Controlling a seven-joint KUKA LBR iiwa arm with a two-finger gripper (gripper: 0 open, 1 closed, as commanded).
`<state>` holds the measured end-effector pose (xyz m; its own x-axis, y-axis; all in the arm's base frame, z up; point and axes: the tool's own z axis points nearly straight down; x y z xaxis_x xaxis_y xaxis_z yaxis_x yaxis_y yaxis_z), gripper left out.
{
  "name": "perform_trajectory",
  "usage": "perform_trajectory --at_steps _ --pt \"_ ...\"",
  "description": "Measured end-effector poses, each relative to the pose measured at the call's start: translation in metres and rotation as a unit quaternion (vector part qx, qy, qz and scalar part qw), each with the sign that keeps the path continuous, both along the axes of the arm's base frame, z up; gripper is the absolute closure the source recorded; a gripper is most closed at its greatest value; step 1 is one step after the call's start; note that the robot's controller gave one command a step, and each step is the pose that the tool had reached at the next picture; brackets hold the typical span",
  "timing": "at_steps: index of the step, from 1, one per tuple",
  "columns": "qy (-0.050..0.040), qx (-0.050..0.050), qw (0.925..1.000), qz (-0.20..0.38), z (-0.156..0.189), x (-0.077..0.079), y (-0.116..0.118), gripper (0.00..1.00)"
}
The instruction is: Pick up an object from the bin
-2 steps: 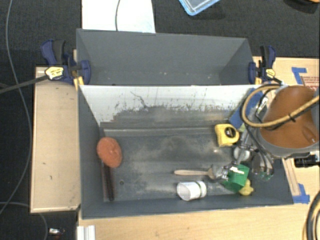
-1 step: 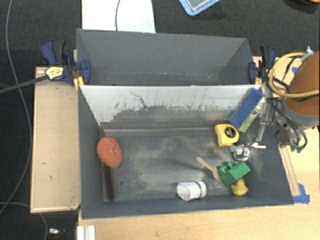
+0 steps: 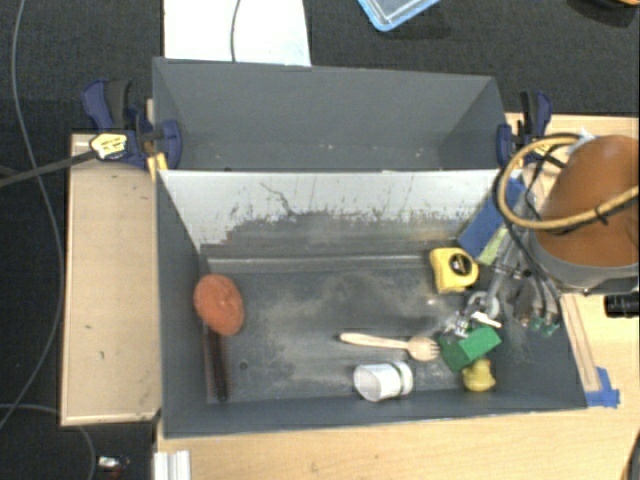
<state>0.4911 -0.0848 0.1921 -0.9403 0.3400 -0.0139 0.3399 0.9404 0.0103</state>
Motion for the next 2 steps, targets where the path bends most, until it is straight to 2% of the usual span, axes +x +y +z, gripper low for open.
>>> perform_trajectory --at_steps 1,2 --pt "-0.0025 -0.001 1.0000 0.008 -0.005 0.006 -0.004 0.00" --pt "0.0018 0.002 0.9959 -0.091 -0.005 -0.005 0.021 0.00"
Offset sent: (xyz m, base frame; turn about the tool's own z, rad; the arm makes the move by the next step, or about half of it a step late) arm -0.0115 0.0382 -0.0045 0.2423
